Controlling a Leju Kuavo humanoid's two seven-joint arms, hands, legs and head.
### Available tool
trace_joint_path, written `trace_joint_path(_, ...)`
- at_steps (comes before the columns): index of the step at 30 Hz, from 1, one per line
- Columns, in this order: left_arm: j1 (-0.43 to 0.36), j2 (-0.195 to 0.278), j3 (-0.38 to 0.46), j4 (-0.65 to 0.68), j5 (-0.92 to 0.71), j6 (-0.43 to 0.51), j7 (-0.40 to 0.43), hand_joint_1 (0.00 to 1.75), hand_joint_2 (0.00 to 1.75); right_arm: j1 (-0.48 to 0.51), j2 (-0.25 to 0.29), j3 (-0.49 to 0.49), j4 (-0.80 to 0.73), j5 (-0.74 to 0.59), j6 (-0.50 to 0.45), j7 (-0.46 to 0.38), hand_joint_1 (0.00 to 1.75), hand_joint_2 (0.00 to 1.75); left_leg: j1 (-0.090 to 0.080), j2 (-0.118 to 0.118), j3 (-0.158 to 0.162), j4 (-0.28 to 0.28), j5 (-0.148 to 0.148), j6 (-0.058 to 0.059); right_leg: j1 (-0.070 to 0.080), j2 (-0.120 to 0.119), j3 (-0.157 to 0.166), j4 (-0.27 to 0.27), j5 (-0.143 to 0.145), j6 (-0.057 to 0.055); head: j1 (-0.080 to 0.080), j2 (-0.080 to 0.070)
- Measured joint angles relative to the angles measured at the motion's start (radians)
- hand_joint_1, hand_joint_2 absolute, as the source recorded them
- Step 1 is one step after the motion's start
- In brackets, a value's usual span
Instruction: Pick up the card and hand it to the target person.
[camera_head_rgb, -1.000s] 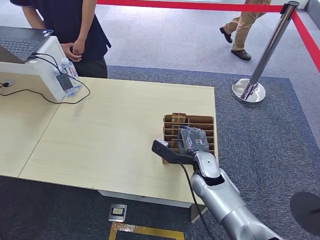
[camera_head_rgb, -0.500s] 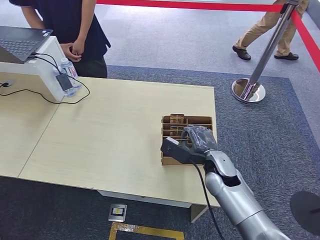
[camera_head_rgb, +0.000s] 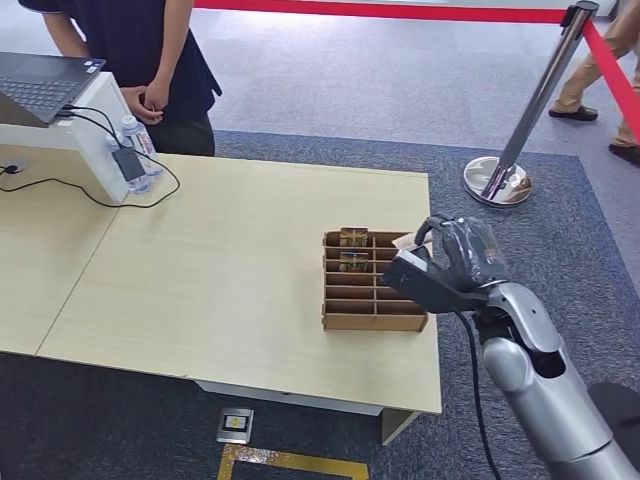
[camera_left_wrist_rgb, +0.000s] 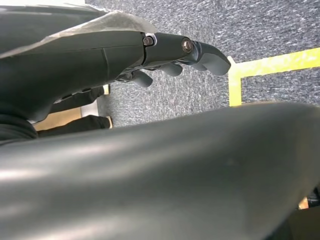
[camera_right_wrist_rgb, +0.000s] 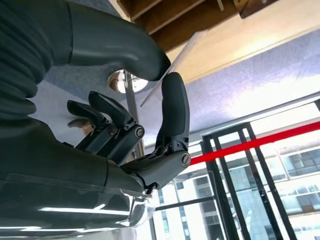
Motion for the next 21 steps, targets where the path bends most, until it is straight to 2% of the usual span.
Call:
trace_joint_path(14,0.000,0.000,0.000,0.000,0.000,-0.006,-0.008,0.00,0.00,-0.014,-0.064,-0.134,-0.144,-0.037,0.011,0.012,1.75,1.75,0.000,0.000,0.000,0.000,0.000,0.000,0.000,0.000,0.000,0.000,0.000,0.000,0.000,0.000)
trace_joint_path(18,0.000,0.000,0.000,0.000,0.000,-0.006,-0.016,0.00,0.00,-0.014,-0.061,-0.157,-0.152,-0.047,0.010,-0.012,1.75,1.75,0.000,0.000,0.000,0.000,0.000,0.000,0.000,0.000,0.000,0.000,0.000,0.000,0.000,0.000)
trace_joint_path(21,0.000,0.000,0.000,0.000,-0.008,-0.012,-0.019,0.00,0.00,-0.026,-0.036,-0.155,-0.138,-0.039,0.010,-0.031,1.75,1.75,0.000,0.000,-0.001,0.000,0.000,0.000,0.000,0.000,0.000,0.001,0.000,0.000,0.000,0.000)
